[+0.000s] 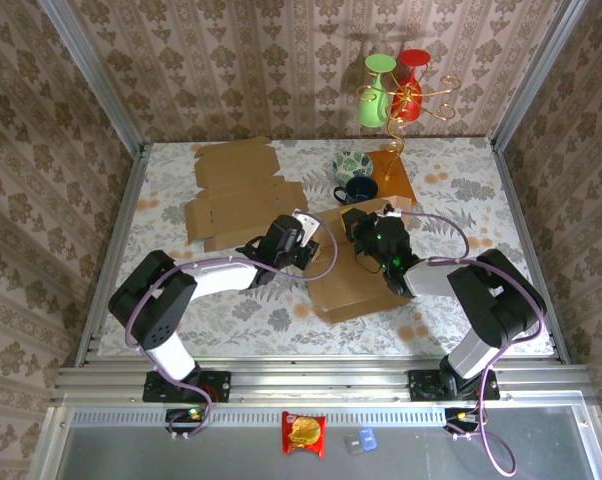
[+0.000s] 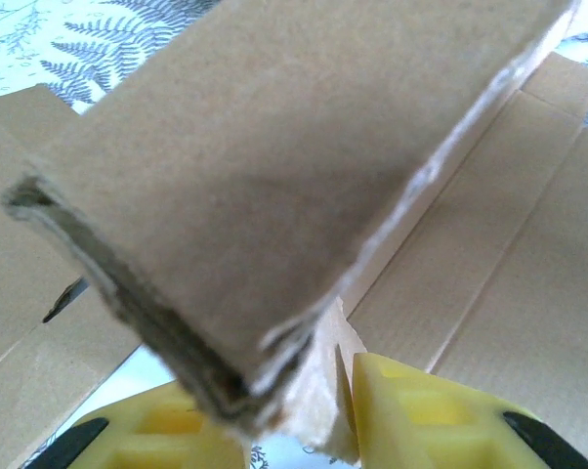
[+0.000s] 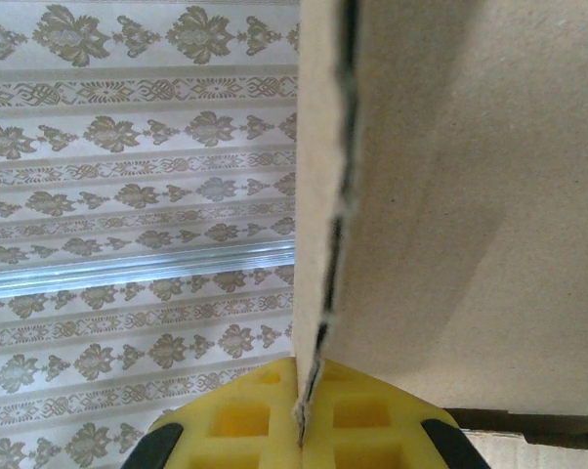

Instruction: Fold the paper box

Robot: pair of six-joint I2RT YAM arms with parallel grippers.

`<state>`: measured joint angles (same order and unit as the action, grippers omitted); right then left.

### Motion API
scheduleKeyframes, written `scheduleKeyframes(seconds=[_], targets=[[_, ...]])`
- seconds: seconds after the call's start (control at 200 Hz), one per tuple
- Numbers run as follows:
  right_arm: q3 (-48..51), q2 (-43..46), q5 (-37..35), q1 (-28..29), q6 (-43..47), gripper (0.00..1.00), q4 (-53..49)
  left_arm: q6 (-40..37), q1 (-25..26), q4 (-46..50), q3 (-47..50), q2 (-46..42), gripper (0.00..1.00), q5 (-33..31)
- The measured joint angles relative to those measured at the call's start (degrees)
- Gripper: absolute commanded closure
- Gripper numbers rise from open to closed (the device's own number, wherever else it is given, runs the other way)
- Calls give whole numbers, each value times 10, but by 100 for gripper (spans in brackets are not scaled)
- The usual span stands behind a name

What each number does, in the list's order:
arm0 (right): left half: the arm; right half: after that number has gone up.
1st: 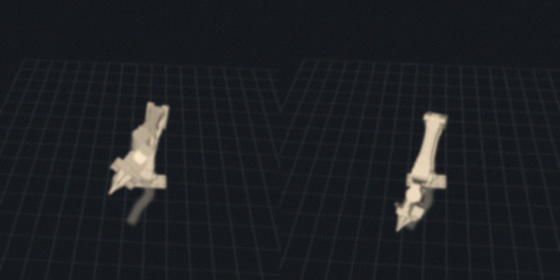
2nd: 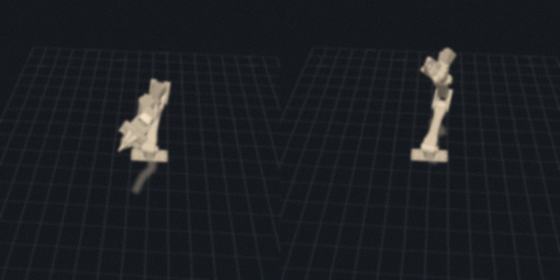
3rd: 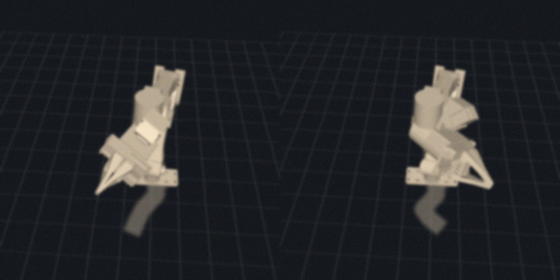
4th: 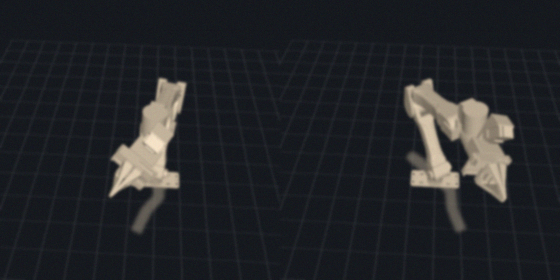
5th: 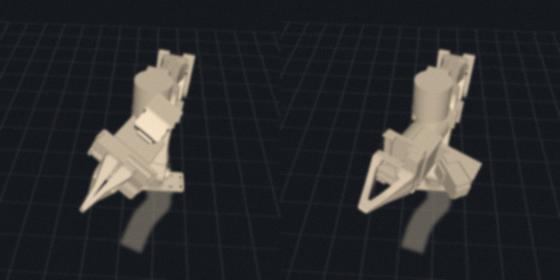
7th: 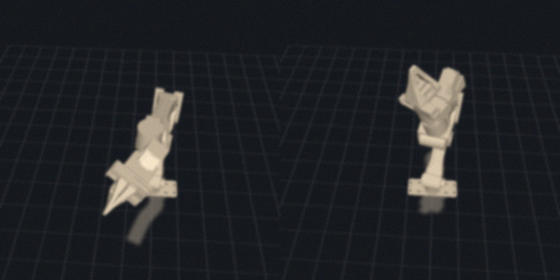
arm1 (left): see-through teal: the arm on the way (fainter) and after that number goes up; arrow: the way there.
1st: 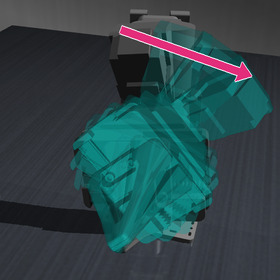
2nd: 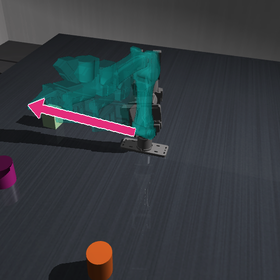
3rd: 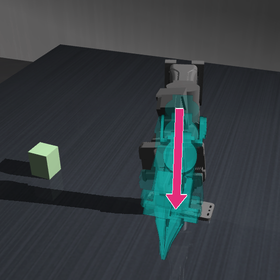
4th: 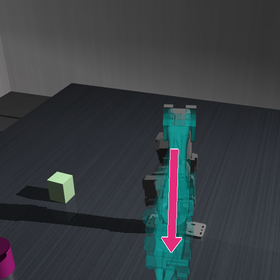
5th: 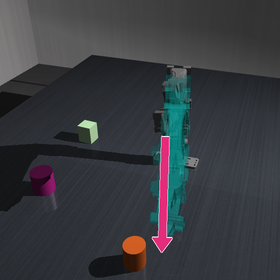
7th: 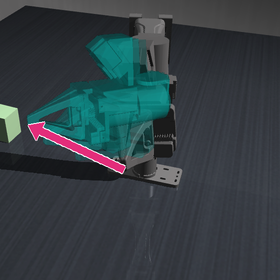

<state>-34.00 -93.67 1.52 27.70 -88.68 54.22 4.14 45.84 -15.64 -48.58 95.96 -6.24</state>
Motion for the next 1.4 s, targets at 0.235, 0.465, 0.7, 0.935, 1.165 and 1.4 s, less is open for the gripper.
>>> scheduleKeyframes(seconds=[0.235, 0.465, 0.7, 0.935, 1.165, 1.4], targets=[[3, 0, -8, 4, 0, 100, 5, 39, 17, 0, -12, 23, 69, -59], [10, 3, -7, 9, 0, 100, 9, 79, 29, -1, -18, 43, 73, -103], [16, 8, -9, 9, -4, 100, 9, 126, 45, 12, -35, 57, 88, -162], [16, 19, -13, 9, -11, 100, -8, 174, 61, 50, -63, 72, 100, -214], [12, 75, 9, 9, 16, 57, -123, 181, 69, 60, -69, 72, 100, -238], [-55, 182, 59, -26, 106, 29, -335, 149, 47, 50, -59, 42, 100, -230]])
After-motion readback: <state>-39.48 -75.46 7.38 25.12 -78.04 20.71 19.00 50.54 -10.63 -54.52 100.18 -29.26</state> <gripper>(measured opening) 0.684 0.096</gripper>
